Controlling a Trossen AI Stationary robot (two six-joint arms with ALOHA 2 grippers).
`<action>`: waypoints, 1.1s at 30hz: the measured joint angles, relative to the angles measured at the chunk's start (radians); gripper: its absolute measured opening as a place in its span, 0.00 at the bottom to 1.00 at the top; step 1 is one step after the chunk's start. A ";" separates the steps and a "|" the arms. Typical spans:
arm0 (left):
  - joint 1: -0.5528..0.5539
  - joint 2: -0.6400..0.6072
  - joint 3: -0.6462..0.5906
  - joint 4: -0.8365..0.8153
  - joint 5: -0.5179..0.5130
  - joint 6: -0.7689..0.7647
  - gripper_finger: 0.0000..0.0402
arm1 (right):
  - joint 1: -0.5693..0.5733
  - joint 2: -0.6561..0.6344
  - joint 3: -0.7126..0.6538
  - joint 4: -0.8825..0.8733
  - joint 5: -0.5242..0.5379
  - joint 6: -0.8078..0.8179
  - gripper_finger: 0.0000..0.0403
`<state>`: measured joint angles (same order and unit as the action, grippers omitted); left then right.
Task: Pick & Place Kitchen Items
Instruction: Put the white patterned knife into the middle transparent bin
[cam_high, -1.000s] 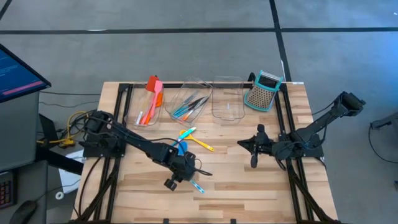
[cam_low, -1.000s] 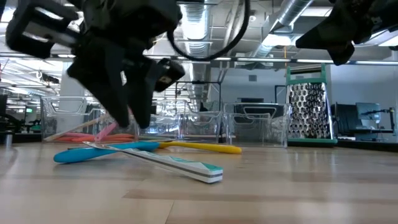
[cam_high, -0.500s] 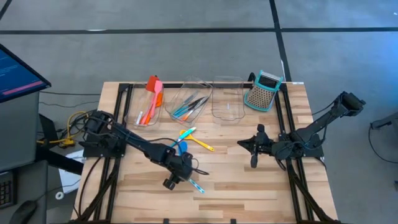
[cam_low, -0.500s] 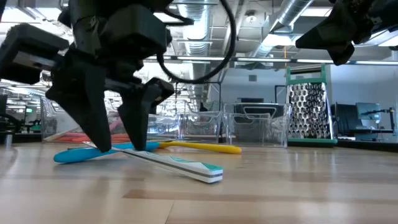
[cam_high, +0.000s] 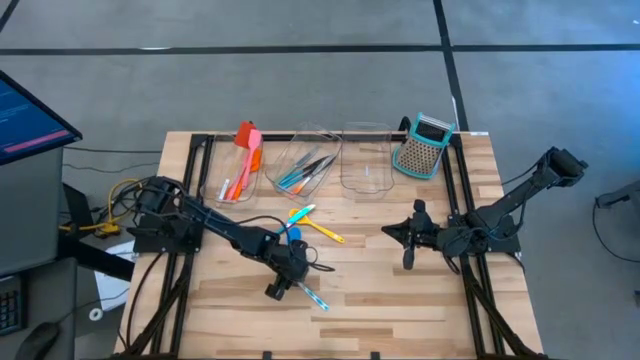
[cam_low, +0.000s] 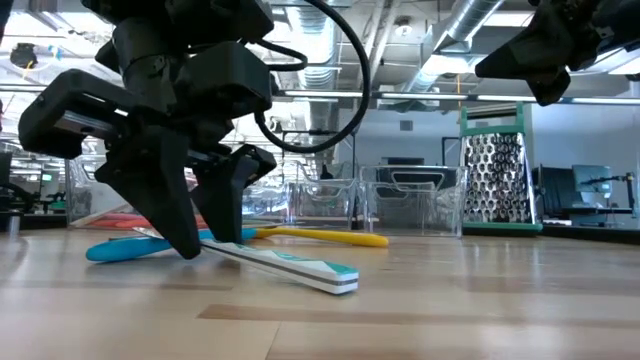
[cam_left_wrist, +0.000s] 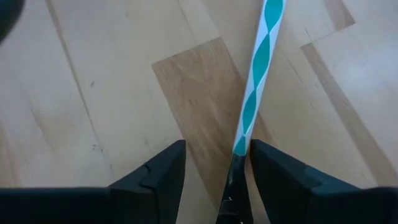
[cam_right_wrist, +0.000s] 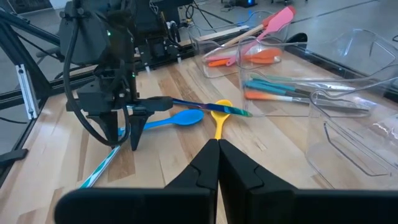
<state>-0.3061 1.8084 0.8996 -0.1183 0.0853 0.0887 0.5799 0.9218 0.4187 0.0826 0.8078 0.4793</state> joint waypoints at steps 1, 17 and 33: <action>0.000 0.000 0.000 0.001 0.000 0.000 0.43 | 0.000 0.000 0.000 0.000 0.000 0.000 0.00; 0.000 0.000 -0.001 0.008 -0.005 0.000 0.34 | 0.000 0.000 0.000 0.000 0.000 0.000 0.00; 0.000 0.000 -0.020 0.037 -0.006 -0.001 0.14 | 0.000 0.000 0.000 0.000 0.000 0.001 0.00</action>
<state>-0.3065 1.8085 0.8800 -0.0813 0.0792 0.0878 0.5797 0.9218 0.4187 0.0828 0.8082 0.4801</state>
